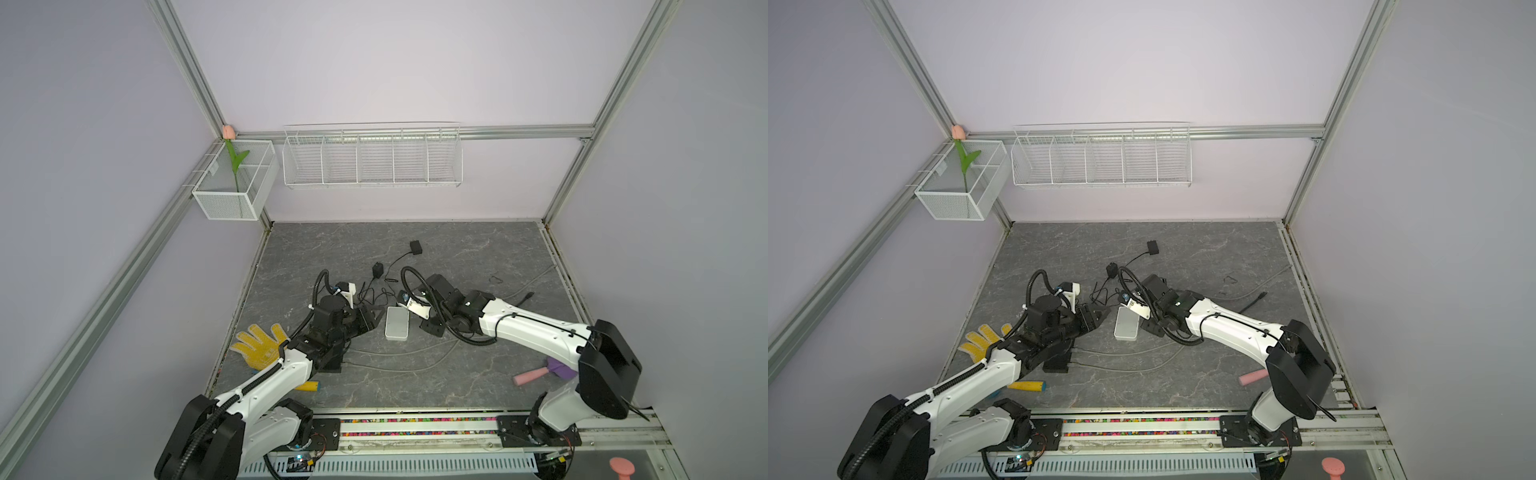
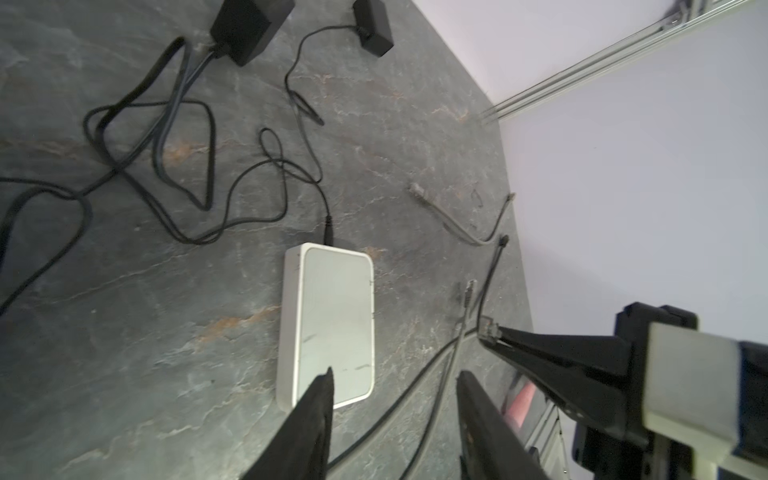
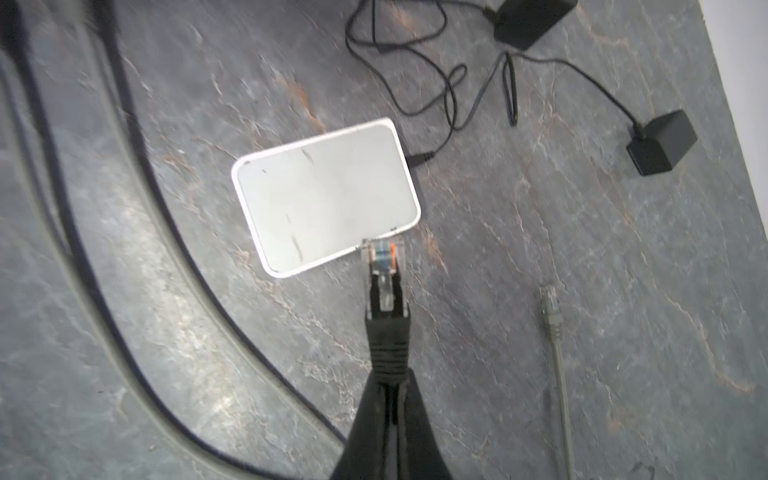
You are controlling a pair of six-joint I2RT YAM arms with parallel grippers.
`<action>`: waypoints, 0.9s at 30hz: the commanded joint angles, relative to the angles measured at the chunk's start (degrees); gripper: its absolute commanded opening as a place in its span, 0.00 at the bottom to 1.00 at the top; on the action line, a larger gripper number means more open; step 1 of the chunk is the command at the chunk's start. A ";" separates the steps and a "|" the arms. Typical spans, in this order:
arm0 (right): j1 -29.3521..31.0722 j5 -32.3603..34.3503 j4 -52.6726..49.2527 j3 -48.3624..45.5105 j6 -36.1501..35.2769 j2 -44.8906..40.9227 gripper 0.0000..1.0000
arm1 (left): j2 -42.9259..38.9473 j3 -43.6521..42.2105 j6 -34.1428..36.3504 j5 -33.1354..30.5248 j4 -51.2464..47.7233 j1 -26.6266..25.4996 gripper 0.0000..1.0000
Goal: Insert the plug into the switch port
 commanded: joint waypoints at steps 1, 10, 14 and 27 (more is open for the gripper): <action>0.83 5.55 -3.03 -1.35 0.11 4.05 0.07 | 6.06 -1.16 1.54 0.09 1.57 0.25 0.46; 2.84 3.93 -4.70 0.67 -0.50 10.95 0.07 | 21.85 3.29 2.88 5.95 7.71 0.87 0.41; 3.12 2.99 -4.60 1.11 -0.54 12.53 0.07 | 24.38 3.35 1.93 7.00 10.25 0.86 0.39; 4.03 0.39 -3.21 2.96 -0.35 14.64 0.06 | 24.95 1.88 1.85 7.16 11.23 0.78 0.33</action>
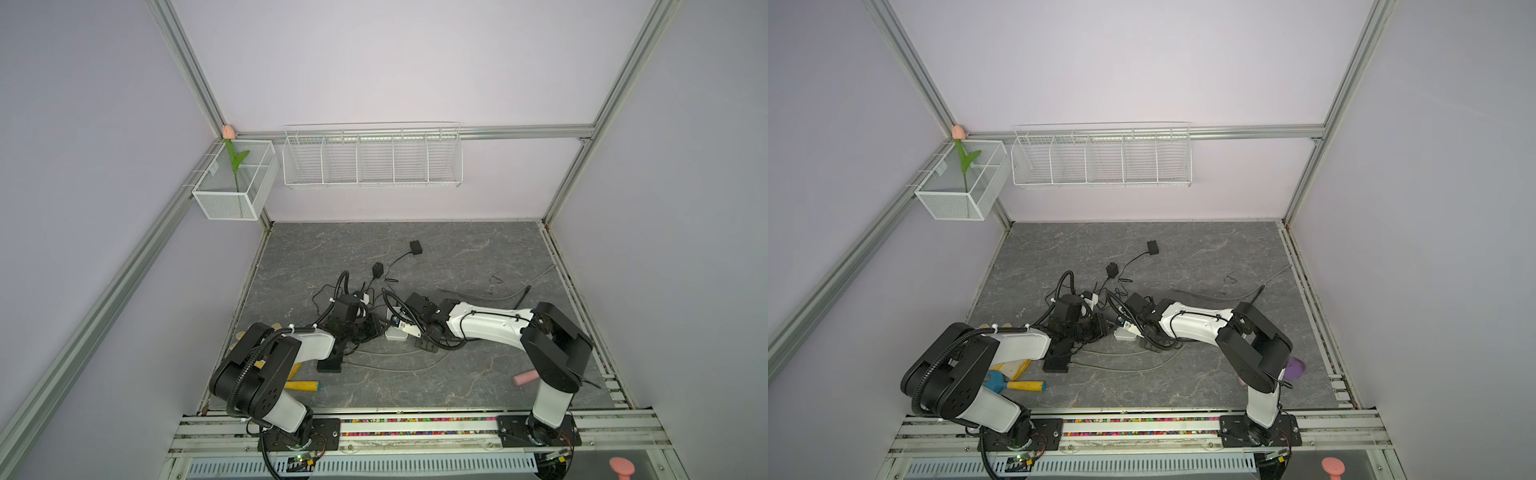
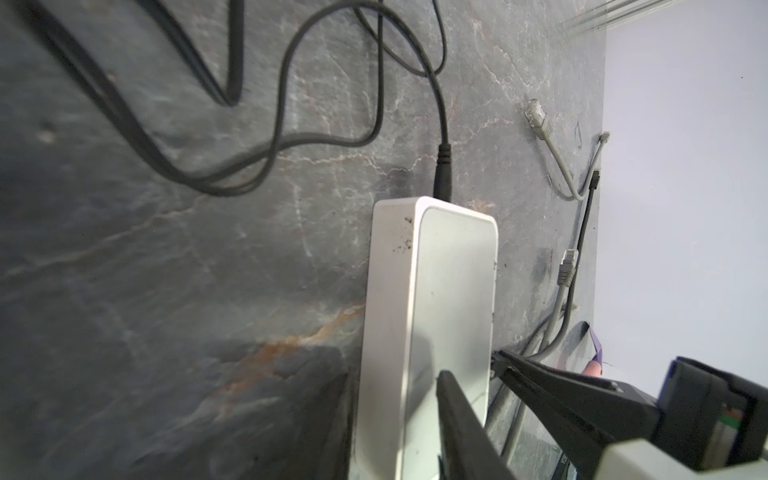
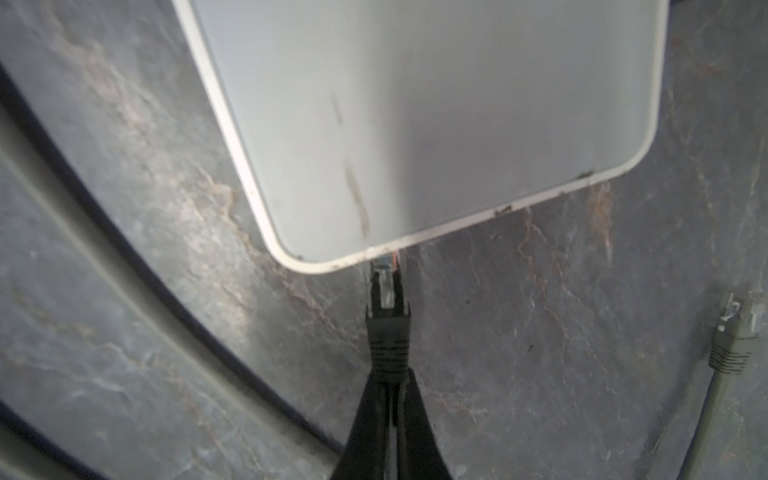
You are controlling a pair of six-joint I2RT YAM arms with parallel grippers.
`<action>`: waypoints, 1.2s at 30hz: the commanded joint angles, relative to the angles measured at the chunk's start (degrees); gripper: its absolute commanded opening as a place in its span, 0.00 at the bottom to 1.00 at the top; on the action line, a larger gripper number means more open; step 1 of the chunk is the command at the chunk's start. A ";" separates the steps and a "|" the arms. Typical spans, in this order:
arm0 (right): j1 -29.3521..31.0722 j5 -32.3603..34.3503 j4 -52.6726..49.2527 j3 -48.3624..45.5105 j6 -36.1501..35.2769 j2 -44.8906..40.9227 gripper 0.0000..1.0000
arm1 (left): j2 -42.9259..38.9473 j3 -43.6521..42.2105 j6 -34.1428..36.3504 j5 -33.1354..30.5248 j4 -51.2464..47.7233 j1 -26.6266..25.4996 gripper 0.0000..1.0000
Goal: Insert the plug into the switch port
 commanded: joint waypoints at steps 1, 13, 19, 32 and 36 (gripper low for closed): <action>0.65 -1.90 0.27 1.35 -0.35 0.90 0.07 | 0.98 -0.81 -0.14 0.50 1.75 0.19 0.33; 1.19 -4.34 1.80 1.74 0.98 0.81 0.07 | 0.86 -1.67 -0.76 -1.65 1.98 -1.92 0.30; 1.38 -5.18 3.47 3.20 4.16 2.15 0.07 | -0.08 -2.12 -1.62 -3.75 1.76 -4.65 0.29; 1.70 -7.36 7.51 2.04 8.80 -0.59 0.06 | -1.48 -4.10 -1.89 -5.83 1.41 -5.64 0.29; 1.79 -10.47 9.50 0.58 8.80 -3.00 0.07 | -1.28 -4.15 -1.85 -6.13 1.54 -5.69 0.29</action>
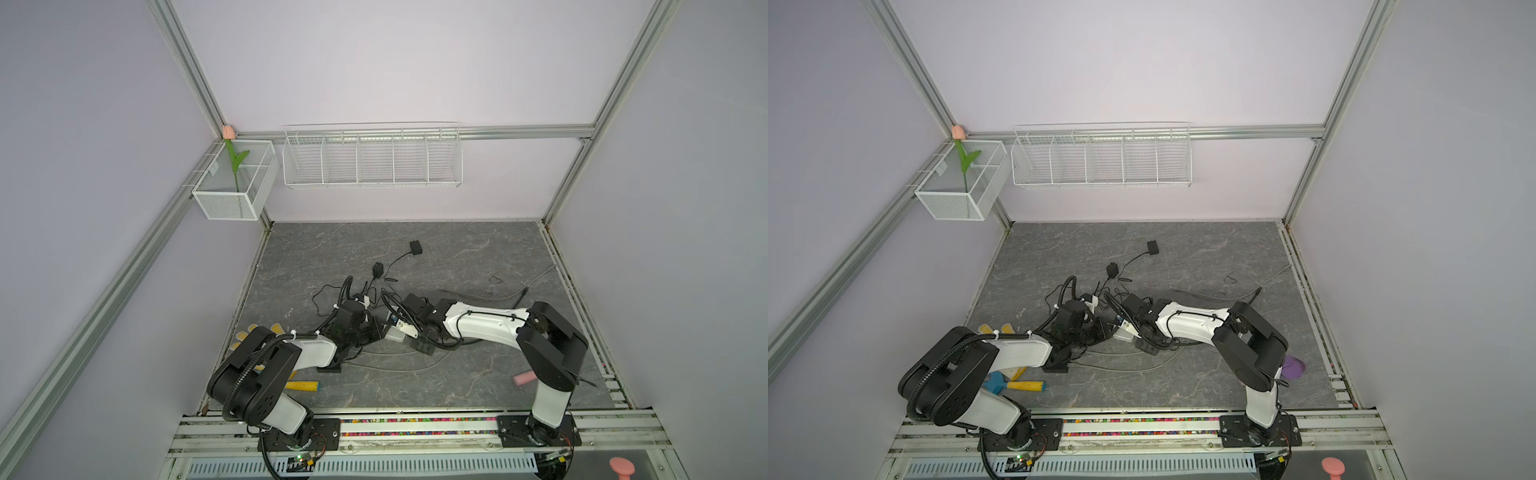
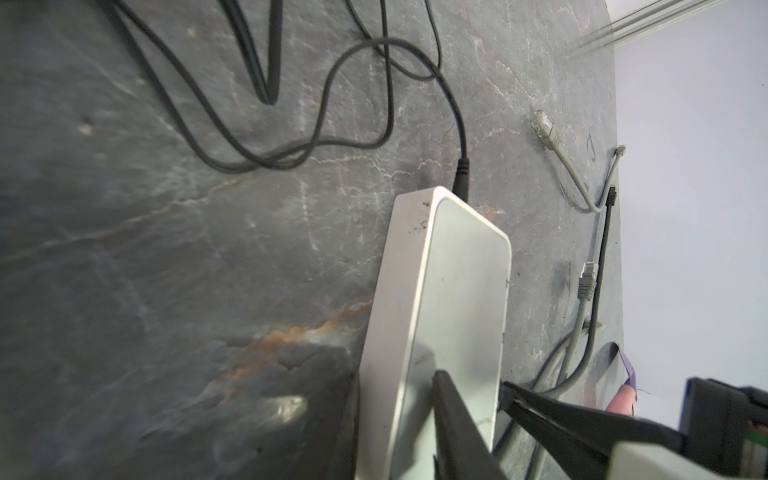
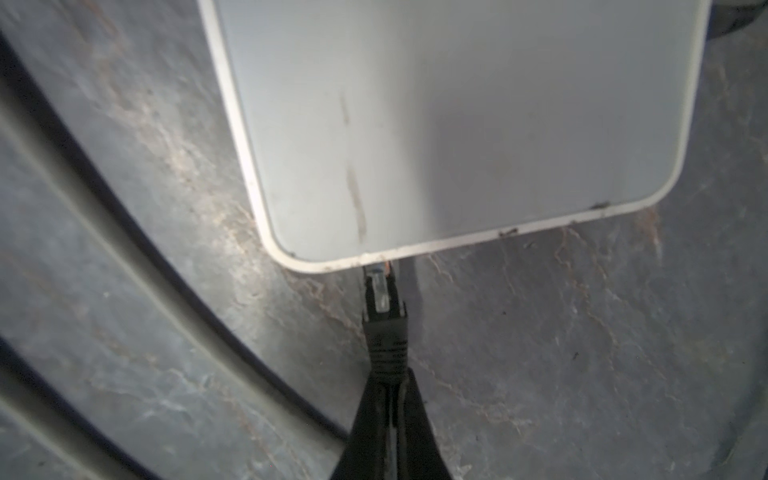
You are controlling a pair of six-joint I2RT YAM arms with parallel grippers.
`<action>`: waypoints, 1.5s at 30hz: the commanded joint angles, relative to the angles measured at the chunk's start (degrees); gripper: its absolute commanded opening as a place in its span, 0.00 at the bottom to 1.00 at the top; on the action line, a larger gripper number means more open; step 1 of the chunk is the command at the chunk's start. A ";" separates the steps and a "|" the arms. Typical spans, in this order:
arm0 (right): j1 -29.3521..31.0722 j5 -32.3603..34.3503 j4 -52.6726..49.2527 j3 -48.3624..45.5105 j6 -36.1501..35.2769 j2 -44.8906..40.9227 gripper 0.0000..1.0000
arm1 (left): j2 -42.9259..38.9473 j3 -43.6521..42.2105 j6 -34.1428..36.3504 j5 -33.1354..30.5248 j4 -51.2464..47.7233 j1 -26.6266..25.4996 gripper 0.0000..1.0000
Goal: Insert the plug into the switch port
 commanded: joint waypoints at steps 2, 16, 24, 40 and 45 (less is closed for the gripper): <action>1.48 -7.18 10.88 -0.87 1.37 -4.74 0.07 | 0.01 -1.22 -0.40 1.95 -2.57 -1.39 0.28; 1.68 -5.35 12.04 -0.25 2.73 -1.69 0.06 | -3.12 -1.85 -0.55 0.45 -4.70 -2.77 0.28; 3.04 -3.98 16.13 0.44 1.96 -0.48 0.06 | -2.75 -2.03 -0.91 0.60 -3.36 -4.47 0.27; 3.31 -2.48 19.98 3.68 2.70 0.11 0.06 | -2.10 -2.11 -0.91 1.01 -2.38 -7.35 0.26; 3.19 -4.62 22.43 3.03 5.04 -0.37 0.06 | -1.57 -2.17 -0.87 0.97 -2.26 -7.85 0.26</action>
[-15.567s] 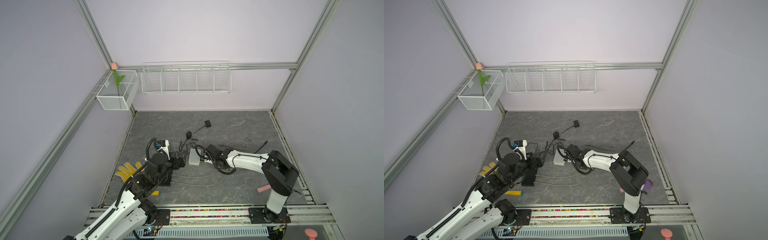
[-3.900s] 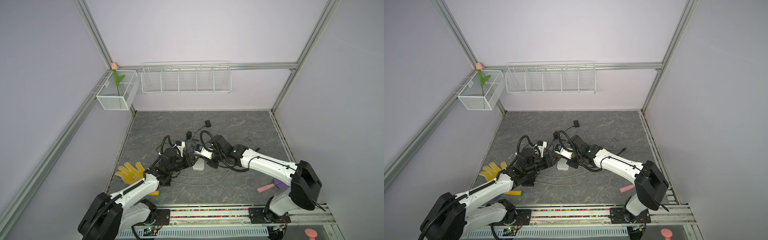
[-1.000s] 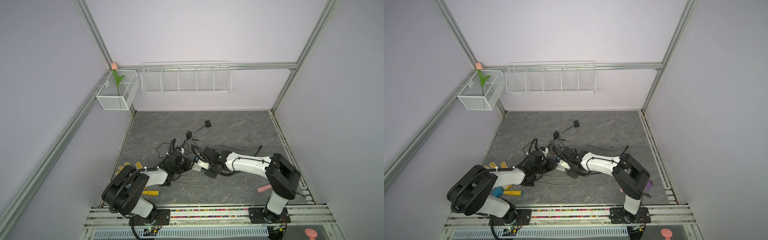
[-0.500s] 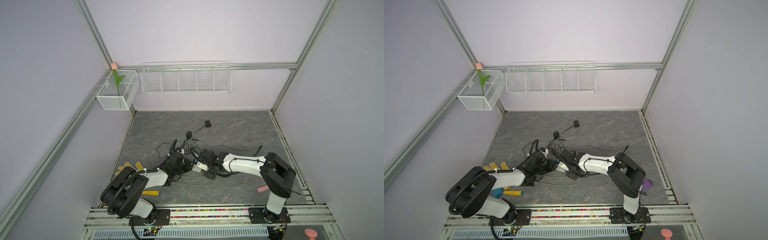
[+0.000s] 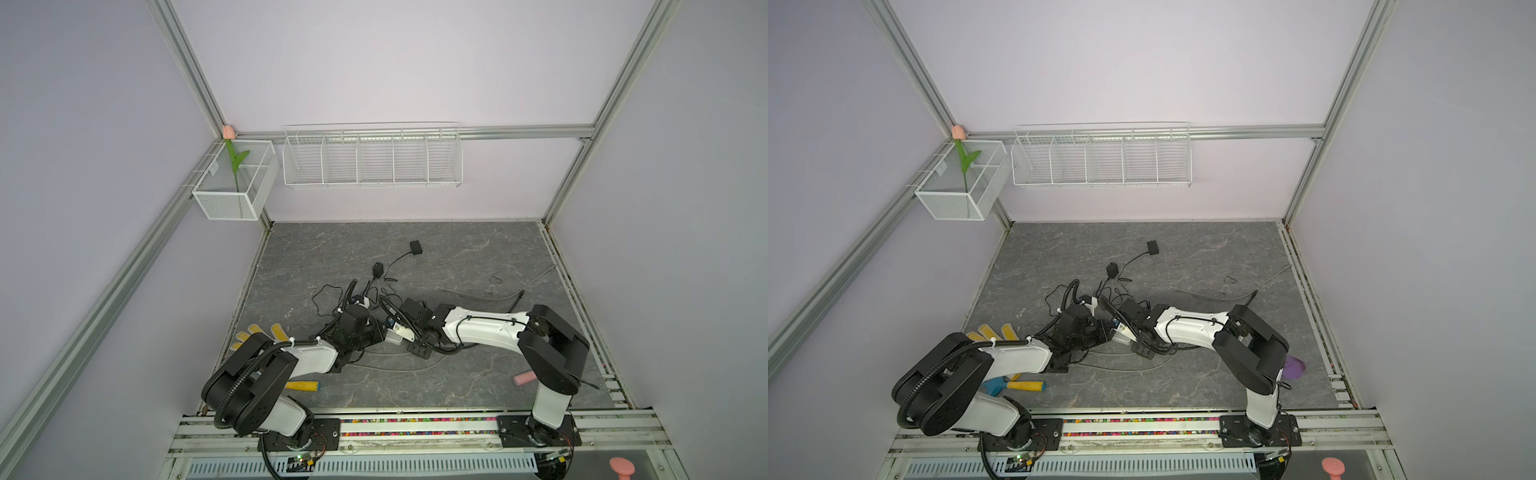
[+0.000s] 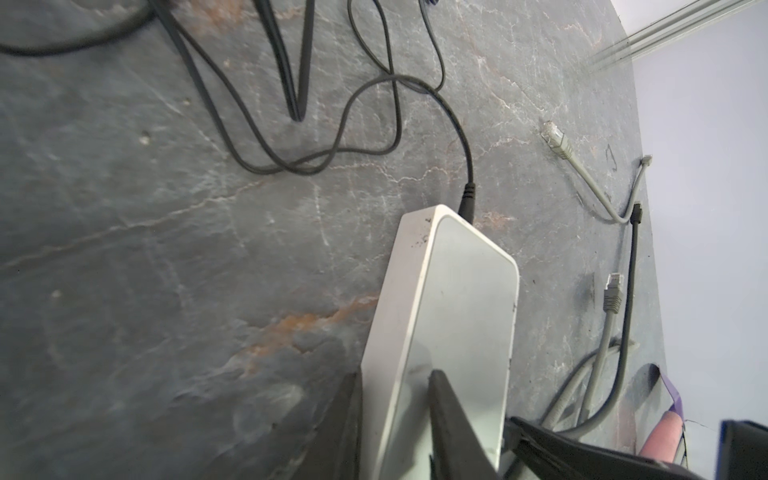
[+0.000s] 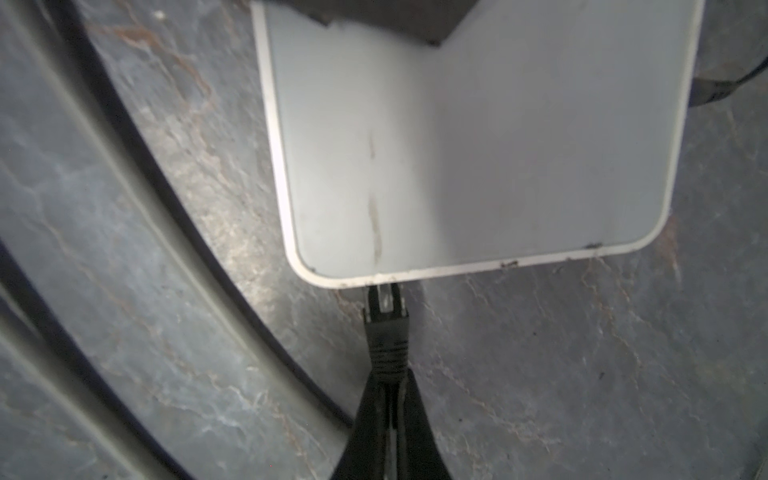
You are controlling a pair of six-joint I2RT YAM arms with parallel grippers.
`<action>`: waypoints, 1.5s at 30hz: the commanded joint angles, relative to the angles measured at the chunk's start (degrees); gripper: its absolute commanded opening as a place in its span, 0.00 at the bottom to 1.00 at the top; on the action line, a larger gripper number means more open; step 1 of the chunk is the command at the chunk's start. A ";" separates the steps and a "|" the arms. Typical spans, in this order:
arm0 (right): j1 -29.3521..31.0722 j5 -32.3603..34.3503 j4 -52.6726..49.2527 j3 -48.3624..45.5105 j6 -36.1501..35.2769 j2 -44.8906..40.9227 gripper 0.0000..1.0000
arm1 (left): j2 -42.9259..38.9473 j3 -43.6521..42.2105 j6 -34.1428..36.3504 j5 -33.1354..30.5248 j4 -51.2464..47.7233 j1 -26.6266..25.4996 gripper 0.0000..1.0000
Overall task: Insert the plug into the switch port
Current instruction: 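Push the black ethernet plug with the right gripper into the router's edge port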
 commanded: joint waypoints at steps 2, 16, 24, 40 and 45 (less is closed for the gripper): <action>0.95 -5.54 20.40 3.37 3.98 -0.85 0.06 | 1.35 -0.92 -0.67 9.23 -1.41 -3.97 0.26; -0.32 -9.12 27.03 0.71 8.91 -3.77 0.06 | 1.74 -0.92 -0.59 8.35 -1.59 -5.48 0.25; -0.35 -12.32 29.43 2.09 8.25 -1.99 0.07 | 2.29 -0.40 -0.44 8.56 -1.34 -6.40 0.24; -0.60 -16.38 29.49 9.27 3.86 2.40 0.07 | 5.18 -0.30 -0.43 10.30 1.54 -9.15 0.22; -1.61 -16.64 31.32 10.22 4.99 2.41 0.06 | 5.76 -0.33 -0.55 10.34 1.87 -10.38 0.21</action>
